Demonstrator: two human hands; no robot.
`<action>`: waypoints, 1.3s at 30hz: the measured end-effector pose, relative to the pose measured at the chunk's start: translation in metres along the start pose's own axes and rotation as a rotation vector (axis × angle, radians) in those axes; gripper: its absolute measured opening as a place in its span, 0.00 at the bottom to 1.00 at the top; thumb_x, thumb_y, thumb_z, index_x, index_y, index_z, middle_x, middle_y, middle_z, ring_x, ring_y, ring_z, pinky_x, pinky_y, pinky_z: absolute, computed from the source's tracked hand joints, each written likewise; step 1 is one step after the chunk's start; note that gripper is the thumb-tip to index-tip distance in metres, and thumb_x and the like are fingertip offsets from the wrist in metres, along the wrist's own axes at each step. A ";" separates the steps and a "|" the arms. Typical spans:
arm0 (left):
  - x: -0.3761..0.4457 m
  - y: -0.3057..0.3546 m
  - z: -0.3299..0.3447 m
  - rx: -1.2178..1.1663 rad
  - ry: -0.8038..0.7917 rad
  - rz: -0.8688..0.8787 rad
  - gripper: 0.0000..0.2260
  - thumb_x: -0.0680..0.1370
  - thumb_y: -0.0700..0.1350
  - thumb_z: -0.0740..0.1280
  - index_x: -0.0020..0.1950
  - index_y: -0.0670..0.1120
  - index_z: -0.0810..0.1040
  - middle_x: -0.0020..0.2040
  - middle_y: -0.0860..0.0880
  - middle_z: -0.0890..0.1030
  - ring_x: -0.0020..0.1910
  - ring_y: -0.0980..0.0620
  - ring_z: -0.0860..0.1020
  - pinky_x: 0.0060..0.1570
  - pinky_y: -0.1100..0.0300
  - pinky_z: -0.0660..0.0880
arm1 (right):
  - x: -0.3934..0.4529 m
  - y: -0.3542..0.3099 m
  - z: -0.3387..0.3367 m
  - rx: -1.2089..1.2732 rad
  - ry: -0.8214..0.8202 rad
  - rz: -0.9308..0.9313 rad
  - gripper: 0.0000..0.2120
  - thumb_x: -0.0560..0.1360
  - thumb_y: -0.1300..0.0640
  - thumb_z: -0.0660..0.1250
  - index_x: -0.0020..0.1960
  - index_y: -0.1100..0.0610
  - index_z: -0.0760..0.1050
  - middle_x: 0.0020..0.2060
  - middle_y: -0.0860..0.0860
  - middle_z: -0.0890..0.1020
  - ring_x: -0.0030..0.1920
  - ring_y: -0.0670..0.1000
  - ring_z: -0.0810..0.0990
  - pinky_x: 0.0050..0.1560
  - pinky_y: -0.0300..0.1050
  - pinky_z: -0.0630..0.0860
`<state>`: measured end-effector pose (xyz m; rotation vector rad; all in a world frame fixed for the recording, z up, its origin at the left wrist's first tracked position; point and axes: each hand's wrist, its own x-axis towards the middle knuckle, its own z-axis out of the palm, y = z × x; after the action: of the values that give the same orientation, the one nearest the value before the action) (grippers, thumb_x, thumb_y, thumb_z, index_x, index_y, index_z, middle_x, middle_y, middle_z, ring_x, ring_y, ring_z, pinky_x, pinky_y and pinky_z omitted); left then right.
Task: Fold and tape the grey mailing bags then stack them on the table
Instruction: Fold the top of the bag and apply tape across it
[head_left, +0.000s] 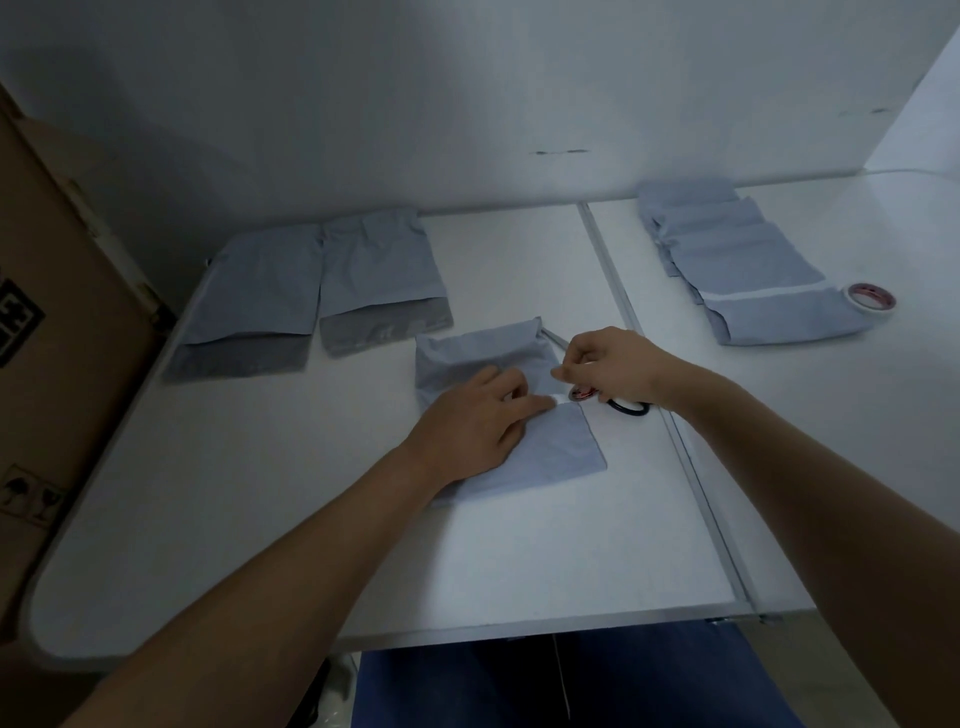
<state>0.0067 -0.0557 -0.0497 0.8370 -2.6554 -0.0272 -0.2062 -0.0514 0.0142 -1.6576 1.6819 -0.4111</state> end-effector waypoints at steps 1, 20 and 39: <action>0.000 -0.001 0.001 -0.001 -0.007 -0.001 0.17 0.79 0.47 0.59 0.65 0.51 0.78 0.49 0.49 0.75 0.46 0.51 0.71 0.37 0.59 0.72 | 0.001 0.001 0.000 0.016 0.007 0.016 0.08 0.78 0.51 0.66 0.46 0.56 0.76 0.41 0.53 0.83 0.35 0.43 0.82 0.35 0.36 0.76; -0.001 -0.004 0.005 -0.072 0.010 -0.009 0.17 0.78 0.46 0.60 0.66 0.52 0.78 0.49 0.48 0.75 0.45 0.53 0.69 0.38 0.60 0.72 | 0.003 -0.001 -0.005 -0.245 0.089 -0.021 0.08 0.75 0.53 0.69 0.46 0.58 0.76 0.35 0.48 0.77 0.34 0.44 0.73 0.32 0.38 0.66; 0.006 -0.006 0.005 0.007 -0.055 0.049 0.19 0.78 0.46 0.58 0.67 0.48 0.76 0.48 0.45 0.74 0.44 0.49 0.71 0.43 0.58 0.70 | 0.003 0.004 -0.005 -0.261 0.082 -0.035 0.06 0.75 0.53 0.68 0.43 0.56 0.75 0.34 0.46 0.81 0.35 0.40 0.78 0.37 0.38 0.73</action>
<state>0.0041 -0.0646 -0.0530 0.7833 -2.7283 -0.0287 -0.2116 -0.0551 0.0141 -1.8821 1.8319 -0.2887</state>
